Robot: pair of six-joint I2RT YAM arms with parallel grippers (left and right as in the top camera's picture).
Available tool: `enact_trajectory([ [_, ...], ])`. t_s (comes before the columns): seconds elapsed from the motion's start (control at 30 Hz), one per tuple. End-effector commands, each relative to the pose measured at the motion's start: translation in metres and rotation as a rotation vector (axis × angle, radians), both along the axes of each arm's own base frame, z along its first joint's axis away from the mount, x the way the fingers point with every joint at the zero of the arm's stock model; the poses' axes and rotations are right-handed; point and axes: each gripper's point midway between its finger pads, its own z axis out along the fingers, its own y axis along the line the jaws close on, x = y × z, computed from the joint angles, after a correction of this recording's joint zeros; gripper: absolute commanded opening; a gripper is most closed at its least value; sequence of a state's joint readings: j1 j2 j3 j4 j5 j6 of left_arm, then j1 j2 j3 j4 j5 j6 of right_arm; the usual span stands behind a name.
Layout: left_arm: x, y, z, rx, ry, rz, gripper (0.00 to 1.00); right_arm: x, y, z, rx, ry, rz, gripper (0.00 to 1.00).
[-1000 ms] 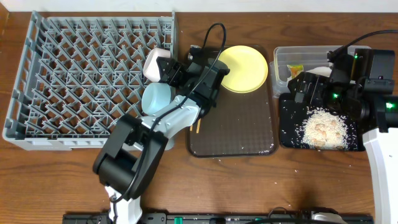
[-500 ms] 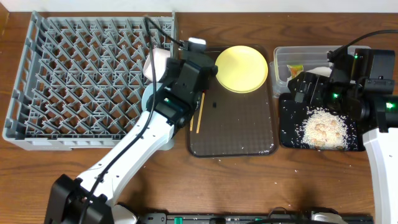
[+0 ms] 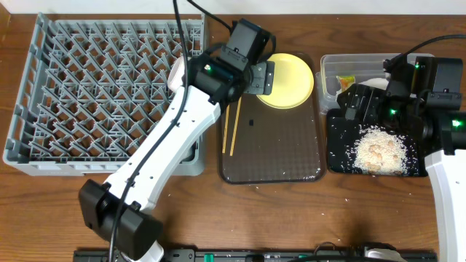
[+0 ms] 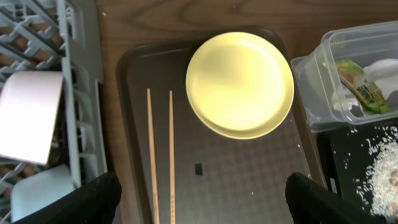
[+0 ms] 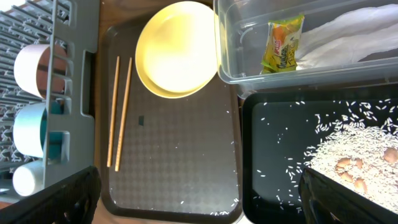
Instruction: Sort waste into correct bins and load items into the dishwasher
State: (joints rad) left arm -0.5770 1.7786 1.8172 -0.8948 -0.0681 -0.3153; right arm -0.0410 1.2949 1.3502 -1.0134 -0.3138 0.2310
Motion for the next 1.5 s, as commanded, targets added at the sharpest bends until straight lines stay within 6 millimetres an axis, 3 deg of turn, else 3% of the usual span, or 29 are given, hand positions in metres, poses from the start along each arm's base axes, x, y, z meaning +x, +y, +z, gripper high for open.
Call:
enact_trajectory([
  [0.0, -0.001, 0.011, 0.007, -0.01, 0.011, 0.023, 0.86, 0.001, -0.002, 0.008, 0.001, -0.019, -0.012, 0.99],
  [0.47, -0.02, 0.132, 0.052, -0.01, 0.015, 0.265, 0.87, 0.013, 0.0, 0.019, 0.058, -0.065, -0.066, 0.99],
  [0.63, -0.02, 0.148, 0.058, -0.015, 0.003, 0.303, 0.87, 0.019, -0.002, 0.024, 0.053, -0.101, -0.065, 0.99],
  [0.8, -0.02, 0.149, 0.057, -0.014, 0.004, 0.307, 0.87, 0.03, 0.029, 0.029, 0.063, -0.159, 0.071, 0.99],
  [1.13, -0.025, 0.169, 0.054, 0.055, 0.017, 0.364, 0.87, 0.062, 0.084, -0.02, 0.0, -0.079, 0.088, 0.96],
  [1.47, -0.025, 0.176, 0.054, 0.055, 0.018, 0.381, 0.88, 0.08, 0.093, -0.087, -0.043, 0.081, -0.294, 0.73],
])
